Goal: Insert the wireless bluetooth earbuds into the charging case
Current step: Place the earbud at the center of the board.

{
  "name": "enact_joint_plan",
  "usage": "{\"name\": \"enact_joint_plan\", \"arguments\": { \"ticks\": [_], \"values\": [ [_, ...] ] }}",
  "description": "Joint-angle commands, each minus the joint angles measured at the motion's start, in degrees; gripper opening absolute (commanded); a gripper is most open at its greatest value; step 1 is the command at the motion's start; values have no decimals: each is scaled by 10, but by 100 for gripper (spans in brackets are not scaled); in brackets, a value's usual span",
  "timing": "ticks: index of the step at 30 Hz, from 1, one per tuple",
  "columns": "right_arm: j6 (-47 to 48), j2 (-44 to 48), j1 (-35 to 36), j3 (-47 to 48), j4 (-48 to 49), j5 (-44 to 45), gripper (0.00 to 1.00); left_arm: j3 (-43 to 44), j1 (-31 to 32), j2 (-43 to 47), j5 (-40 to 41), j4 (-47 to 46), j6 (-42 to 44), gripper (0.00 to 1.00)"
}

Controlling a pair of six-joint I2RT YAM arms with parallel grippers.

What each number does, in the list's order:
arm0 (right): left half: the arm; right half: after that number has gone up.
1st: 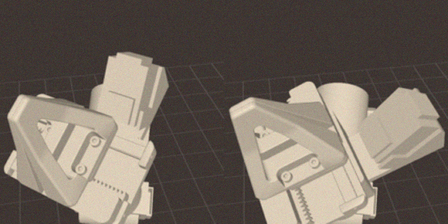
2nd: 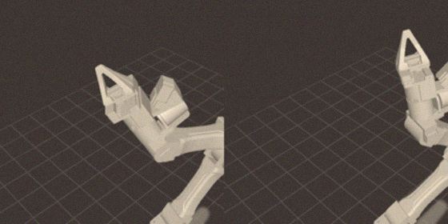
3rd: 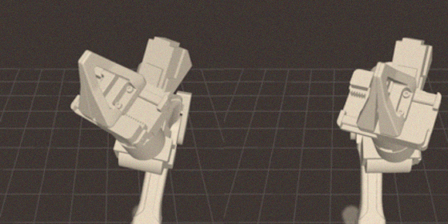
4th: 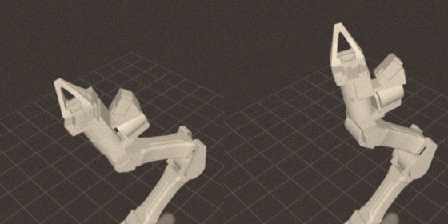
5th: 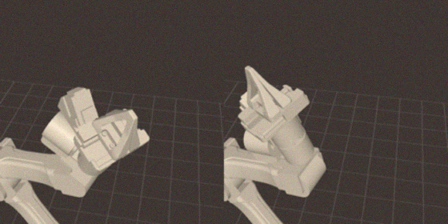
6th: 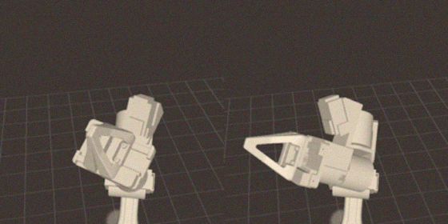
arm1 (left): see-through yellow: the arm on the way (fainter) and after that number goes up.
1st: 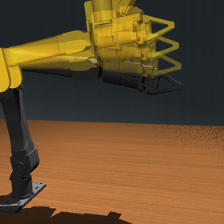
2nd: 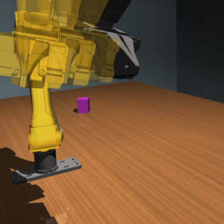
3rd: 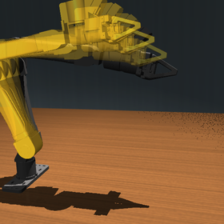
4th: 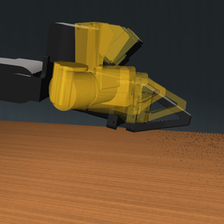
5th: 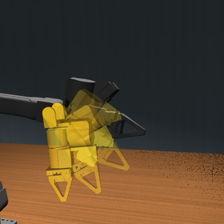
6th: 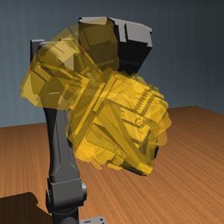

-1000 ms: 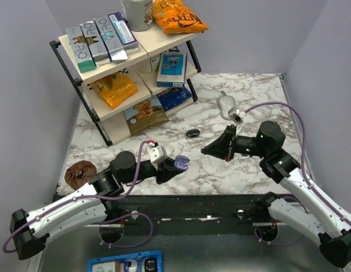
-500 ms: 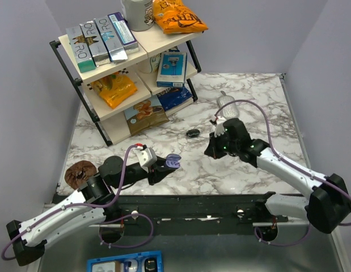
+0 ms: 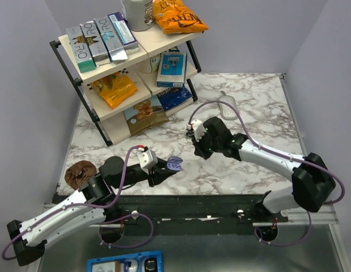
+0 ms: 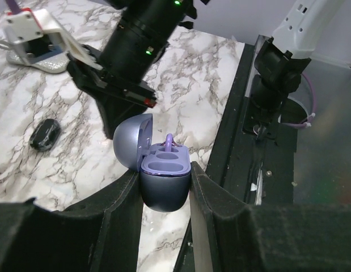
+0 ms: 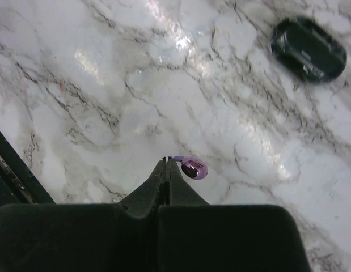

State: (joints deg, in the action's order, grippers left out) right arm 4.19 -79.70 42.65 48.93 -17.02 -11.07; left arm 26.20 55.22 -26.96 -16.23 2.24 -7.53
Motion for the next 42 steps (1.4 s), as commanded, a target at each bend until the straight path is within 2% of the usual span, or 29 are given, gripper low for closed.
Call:
{"name": "enact_joint_plan", "arguments": {
  "ticks": [1,4,8,21,34,42],
  "values": [
    [87,-79,1,54,30,-78,1,-10,0,11,-28,-20,-3,0],
    [96,-149,2,100,10,-85,1,-9,-1,12,-29,-20,-4,0],
    [99,-193,9,126,10,-61,1,-10,1,15,-28,-20,-7,0],
    [98,-231,9,134,17,-37,2,-11,1,10,-22,-20,-4,0],
    [81,-229,9,132,14,-18,22,-12,1,9,-23,-33,-8,0],
    [69,-195,10,131,5,4,30,-13,0,13,-27,-35,-10,0]
  ]
}}
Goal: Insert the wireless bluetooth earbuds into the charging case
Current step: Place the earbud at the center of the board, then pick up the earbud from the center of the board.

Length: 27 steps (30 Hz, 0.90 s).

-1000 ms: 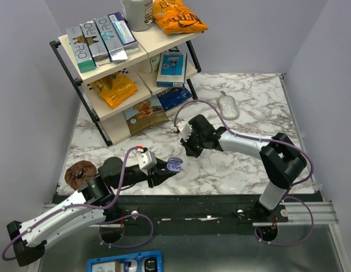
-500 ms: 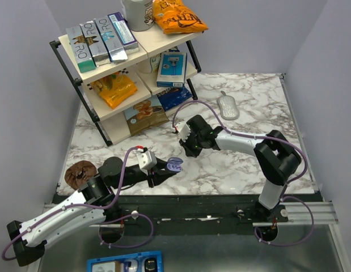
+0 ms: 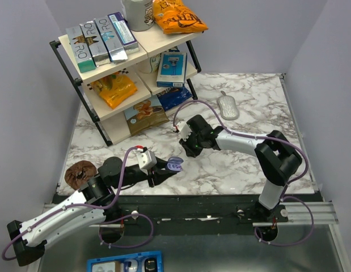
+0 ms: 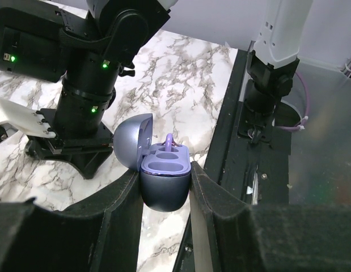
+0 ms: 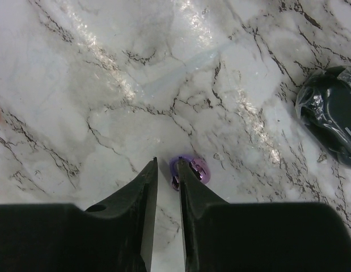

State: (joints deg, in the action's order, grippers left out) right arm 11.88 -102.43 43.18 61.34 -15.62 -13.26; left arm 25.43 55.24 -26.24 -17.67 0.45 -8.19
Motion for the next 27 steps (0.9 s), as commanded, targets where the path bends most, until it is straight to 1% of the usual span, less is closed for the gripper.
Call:
{"name": "enact_joint_plan", "arguments": {
  "ticks": [1,7,9,10,11,12,13,14,15,16,17,18,20,23,27],
  "values": [
    [-11,51,6,8,-16,30,32,-7,0,10,-11,-19,-3,0],
    [-28,114,20,4,-43,58,37,-7,0,9,-18,-26,-4,0],
    [-61,125,22,-1,-42,81,37,-7,0,9,-17,-26,-6,0],
    [-87,123,23,4,-44,103,37,-6,0,11,-17,-25,-7,0],
    [-143,119,23,7,-50,124,37,-6,0,12,-16,-25,-8,0],
    [-171,111,23,9,-51,131,36,-8,0,13,-12,-24,-9,0],
    [-210,108,29,12,-60,155,35,-7,0,15,-11,-23,-10,0],
    [-287,102,30,17,-66,178,35,-6,0,15,-8,-21,-10,0],
    [-321,99,31,15,-70,182,34,-6,0,15,-5,-20,-10,0],
    [-357,100,42,12,-74,198,35,-5,0,17,1,-19,-11,0],
    [-414,100,47,10,-76,219,36,-5,0,18,4,-19,-15,0],
    [-434,100,52,10,-77,222,36,-4,0,18,8,-19,-16,0],
    [-463,94,62,14,-79,223,38,-4,0,22,14,-19,-18,0],
    [-466,94,79,24,-71,246,38,-5,0,26,17,-17,-19,0],
    [-462,62,80,46,-78,225,40,-6,0,31,18,-17,-21,0]
  ]
}}
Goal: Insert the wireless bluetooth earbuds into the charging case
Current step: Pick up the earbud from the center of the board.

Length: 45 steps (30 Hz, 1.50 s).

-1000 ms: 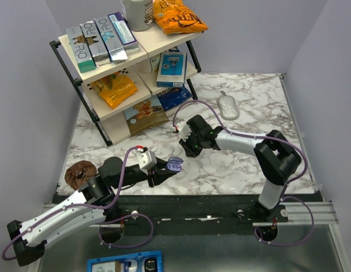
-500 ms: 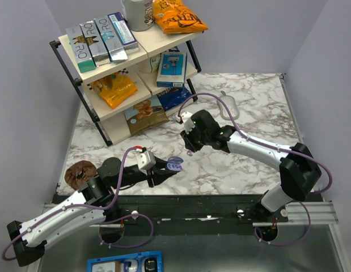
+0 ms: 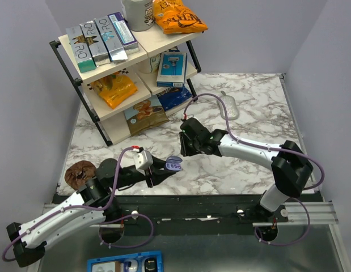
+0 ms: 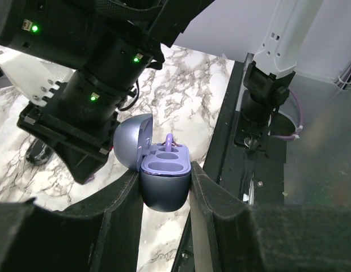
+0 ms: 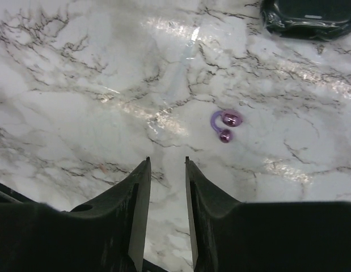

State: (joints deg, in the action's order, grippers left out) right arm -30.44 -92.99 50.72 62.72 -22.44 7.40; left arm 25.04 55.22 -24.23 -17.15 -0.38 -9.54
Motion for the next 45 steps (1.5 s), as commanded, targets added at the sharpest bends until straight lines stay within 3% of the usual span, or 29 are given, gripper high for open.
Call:
{"name": "enact_joint_plan", "arguments": {
  "ticks": [1,11,45],
  "values": [
    [-38,-39,4,36,-14,17,41,-3,1,11,13,-8,-7,0],
    [-17,-64,4,32,-10,38,49,-3,1,-2,9,-13,-13,0],
    [42,-95,-15,1,39,27,48,-5,2,-27,6,-23,-21,0]
  ]
}}
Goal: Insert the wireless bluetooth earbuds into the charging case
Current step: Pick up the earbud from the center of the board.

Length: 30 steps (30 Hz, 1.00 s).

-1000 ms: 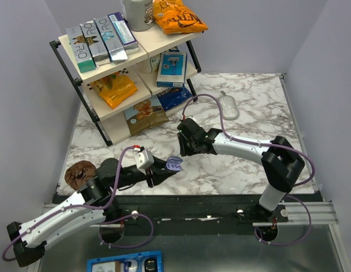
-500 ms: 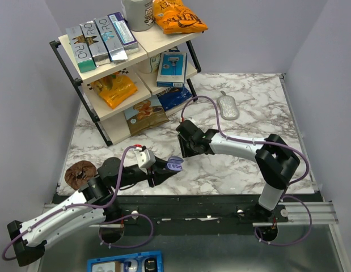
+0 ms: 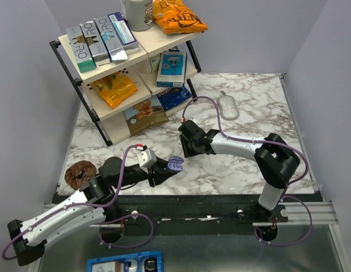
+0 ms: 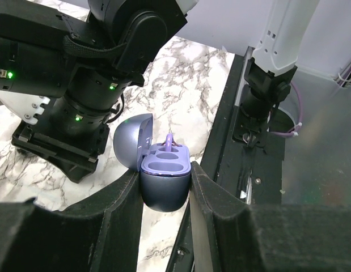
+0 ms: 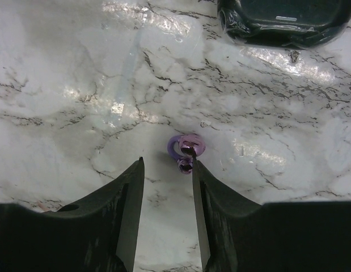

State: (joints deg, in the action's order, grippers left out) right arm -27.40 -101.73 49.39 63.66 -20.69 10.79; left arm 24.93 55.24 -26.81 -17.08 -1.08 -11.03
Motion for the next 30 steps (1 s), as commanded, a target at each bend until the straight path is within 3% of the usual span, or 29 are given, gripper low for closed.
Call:
{"name": "enact_joint_plan", "arguments": {
  "ticks": [1,10,30],
  "values": [
    [10,-7,-2,-9,21,-6,48,-4,2,-1,6,-16,-7,0],
    [12,16,7,-4,22,-9,49,-6,2,-4,7,-21,-5,0],
    [7,-25,4,-6,22,-10,48,-6,2,-7,6,-17,-4,0]
  ]
}}
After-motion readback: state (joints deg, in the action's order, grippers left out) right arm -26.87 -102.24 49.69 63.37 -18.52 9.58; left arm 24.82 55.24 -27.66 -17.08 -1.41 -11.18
